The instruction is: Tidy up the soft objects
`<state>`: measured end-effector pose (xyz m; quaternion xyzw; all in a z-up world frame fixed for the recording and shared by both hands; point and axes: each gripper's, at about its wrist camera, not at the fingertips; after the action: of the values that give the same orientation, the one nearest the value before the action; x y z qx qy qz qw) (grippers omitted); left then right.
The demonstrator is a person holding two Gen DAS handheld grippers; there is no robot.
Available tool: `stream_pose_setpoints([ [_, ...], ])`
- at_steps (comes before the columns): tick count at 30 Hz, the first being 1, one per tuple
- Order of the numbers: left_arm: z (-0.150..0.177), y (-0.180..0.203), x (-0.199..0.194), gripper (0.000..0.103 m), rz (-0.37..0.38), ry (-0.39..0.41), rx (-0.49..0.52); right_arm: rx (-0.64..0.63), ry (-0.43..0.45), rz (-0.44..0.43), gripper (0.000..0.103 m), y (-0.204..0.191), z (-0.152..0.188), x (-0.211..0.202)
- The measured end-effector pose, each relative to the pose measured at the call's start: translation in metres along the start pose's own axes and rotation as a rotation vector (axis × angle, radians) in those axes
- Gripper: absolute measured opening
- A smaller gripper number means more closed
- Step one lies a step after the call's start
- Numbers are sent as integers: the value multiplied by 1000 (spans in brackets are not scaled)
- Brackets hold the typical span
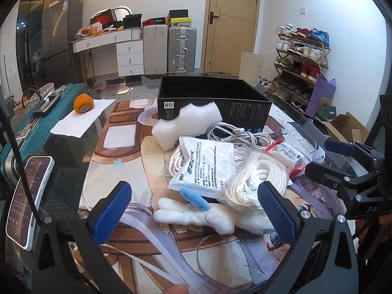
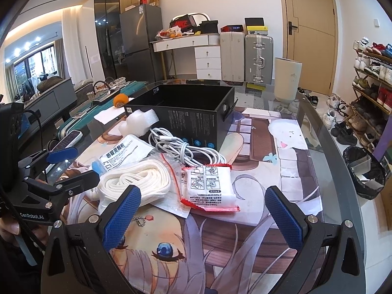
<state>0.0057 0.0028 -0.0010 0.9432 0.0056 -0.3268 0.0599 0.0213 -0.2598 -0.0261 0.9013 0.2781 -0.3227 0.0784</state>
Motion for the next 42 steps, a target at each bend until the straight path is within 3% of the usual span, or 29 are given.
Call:
stream_pose_setpoints([
  [28, -12, 11, 7, 103, 47, -13, 64, 5, -69, 35, 103, 14, -15, 17],
  [38, -15, 33, 11, 103, 79, -31, 190, 33, -132, 18, 103, 25, -16, 38],
  [42, -16, 38, 17, 103, 97, -50, 221, 39, -175, 13, 91, 29, -16, 51],
])
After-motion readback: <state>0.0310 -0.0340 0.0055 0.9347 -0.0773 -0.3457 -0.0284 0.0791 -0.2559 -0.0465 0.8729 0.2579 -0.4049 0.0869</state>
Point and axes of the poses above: each gripper's, at about its wrist camera, not at the fingertips, and x roughly the way its jaws point, y to its right, z to its underside, and after that the axes turned 2 degrees about z, right-handed
